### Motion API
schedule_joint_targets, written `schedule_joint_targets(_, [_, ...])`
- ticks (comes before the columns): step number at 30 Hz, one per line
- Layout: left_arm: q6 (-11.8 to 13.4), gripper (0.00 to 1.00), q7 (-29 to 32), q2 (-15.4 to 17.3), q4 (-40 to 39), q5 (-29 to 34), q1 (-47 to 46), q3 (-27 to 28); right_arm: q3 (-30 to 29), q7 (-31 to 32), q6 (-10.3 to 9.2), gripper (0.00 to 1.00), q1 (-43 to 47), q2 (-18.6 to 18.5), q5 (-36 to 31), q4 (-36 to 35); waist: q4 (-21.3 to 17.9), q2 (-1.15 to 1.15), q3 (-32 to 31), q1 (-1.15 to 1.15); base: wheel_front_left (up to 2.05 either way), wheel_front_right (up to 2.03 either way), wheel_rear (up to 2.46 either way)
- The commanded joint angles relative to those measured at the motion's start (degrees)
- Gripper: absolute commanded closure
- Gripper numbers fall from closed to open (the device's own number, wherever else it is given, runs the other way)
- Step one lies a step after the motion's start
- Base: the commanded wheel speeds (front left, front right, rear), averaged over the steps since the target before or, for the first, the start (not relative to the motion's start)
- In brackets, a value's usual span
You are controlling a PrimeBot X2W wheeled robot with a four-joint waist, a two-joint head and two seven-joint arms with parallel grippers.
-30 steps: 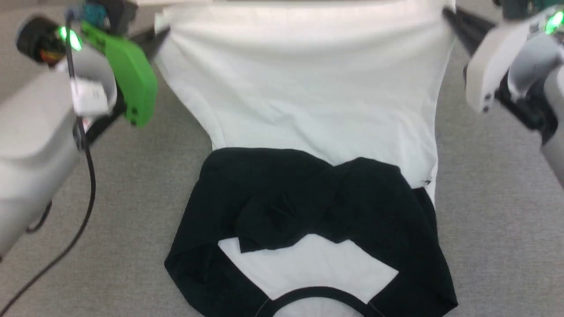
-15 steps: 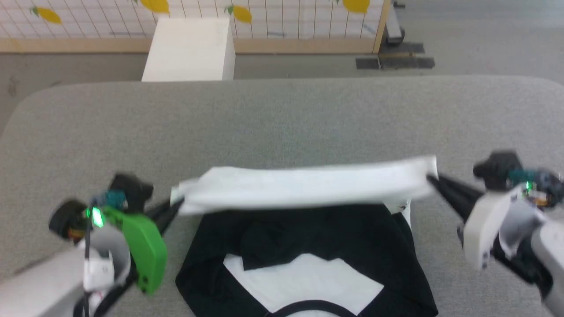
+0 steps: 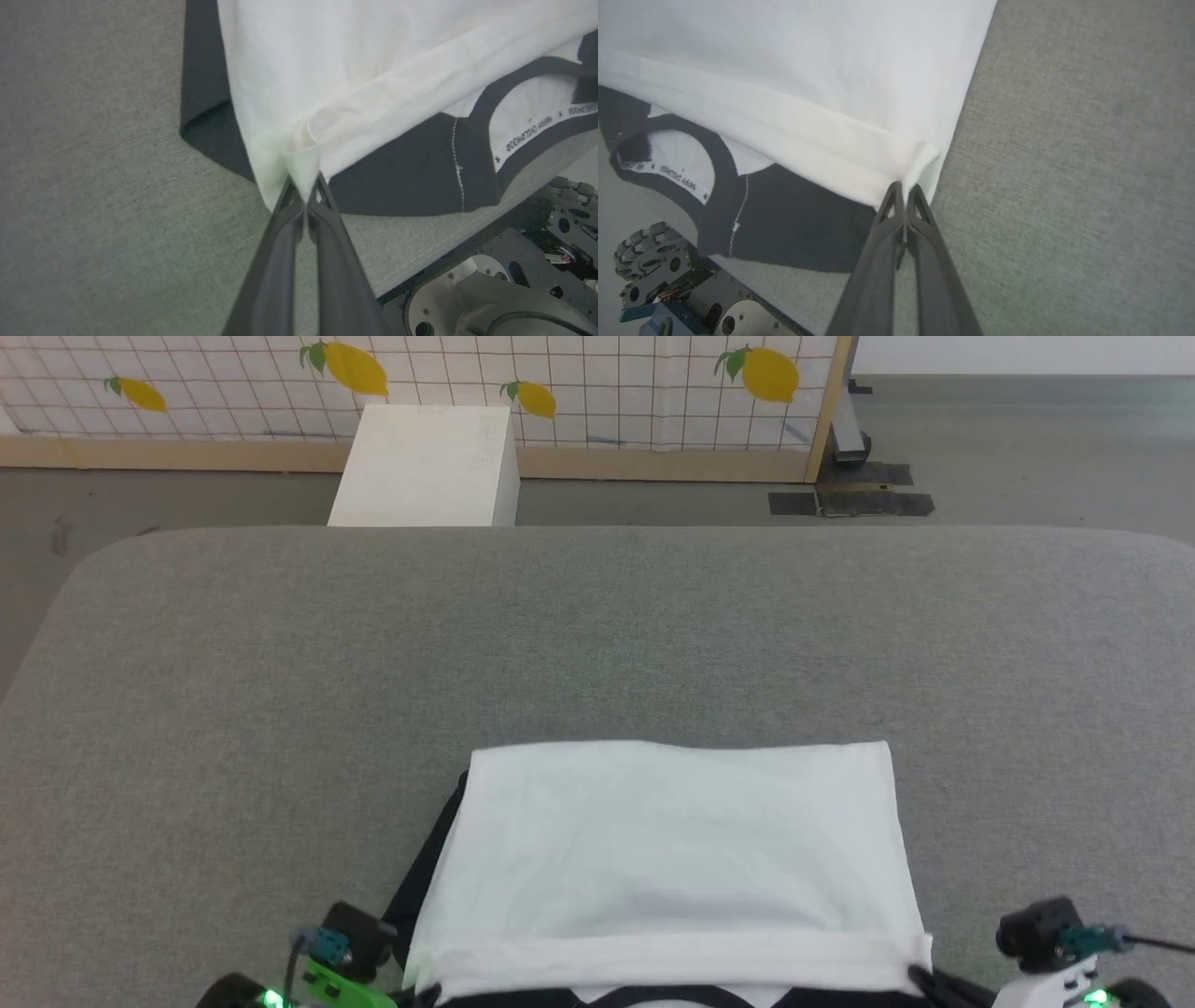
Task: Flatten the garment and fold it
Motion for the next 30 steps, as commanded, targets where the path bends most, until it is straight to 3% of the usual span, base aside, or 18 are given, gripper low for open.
schedule_joint_targets(1, [-0.77, 1.00, 0.03, -1.07, 1.43, 0.29, 1.26, 0.02, -0.32, 0.04, -0.09, 1.00, 1.06, 0.89, -0.50, 0.62, 0.09, 0.00, 0.09, 0.01, 0.00, 0.00, 0.00])
schedule_joint_targets(3, [-1.42, 1.00, -0.36, -2.24, 3.47, 0.38, 1.88, 0.01, 0.04, -0.14, -0.09, 1.00, 1.82, 1.57, -1.73, 1.18, 0.18, 0.00, -0.08, 0.01, 0.00, 0.00, 0.00])
schedule_joint_targets(4, [-1.37, 1.00, -1.06, -2.71, 4.41, 0.40, 1.98, 0.19, 0.15, -0.22, -0.09, 0.70, 2.11, 1.91, -2.19, 1.20, 0.27, 0.00, -0.32, 0.01, 0.00, 0.00, 0.00])
schedule_joint_targets(5, [-1.21, 1.00, -1.75, -2.98, 5.07, 0.37, 2.04, 0.49, -0.04, -0.43, -0.09, 0.29, 2.23, 2.20, -2.44, 1.06, 0.28, 0.00, -0.56, 0.01, 0.00, 0.00, 0.00])
schedule_joint_targets(6, [-0.81, 0.41, -2.86, -3.20, 5.72, 0.50, 2.02, 0.99, -0.32, -0.80, -0.09, 0.00, 2.19, 2.25, -3.09, 0.54, 0.32, 0.00, -0.89, 0.01, 0.00, 0.00, 0.00])
schedule_joint_targets(7, [-0.34, 0.00, -3.90, -3.28, 6.13, 0.87, 1.93, 1.38, -0.65, -1.04, -0.09, 0.00, 2.12, 2.17, -3.69, -0.03, 0.34, 0.00, -1.16, 0.01, 0.00, 0.00, 0.00])
schedule_joint_targets(13, [3.59, 0.00, -12.22, -3.00, 5.64, 2.78, 2.11, 4.88, -5.57, -0.84, -0.09, 0.00, 1.66, 1.35, -5.59, -7.84, 0.33, 0.00, -3.21, 0.01, 0.00, 0.00, 0.00])
schedule_joint_targets(19, [11.50, 0.00, -17.06, -3.75, 2.84, 7.16, 2.77, 12.84, -13.13, 3.42, -0.09, 0.00, 0.40, 0.62, -6.57, -16.57, 0.64, 0.00, -3.89, 0.01, 0.00, 0.00, 0.00])
schedule_joint_targets(25, [19.64, 0.00, -17.19, -9.15, -2.67, 21.71, 7.93, 30.92, -14.95, 15.66, -0.09, 0.00, -2.11, -1.64, -5.53, -17.99, 1.27, 0.00, -2.89, 0.01, 0.00, 0.00, 0.00])
schedule_joint_targets(27, [20.57, 0.00, -17.19, -11.61, -4.05, 26.39, 11.11, 36.93, -14.83, 20.20, -0.09, 0.00, -4.04, -1.91, -3.82, -17.07, 1.32, 0.00, -2.32, 0.01, 0.00, 0.00, 0.00])
schedule_joint_targets(30, [19.87, 0.00, -17.20, -15.18, -5.15, 31.42, 14.59, 43.31, -13.62, 25.00, -0.09, 0.00, -6.87, -1.61, -2.16, -15.22, 1.58, 0.00, -1.55, 0.01, 0.00, 0.00, 0.00])
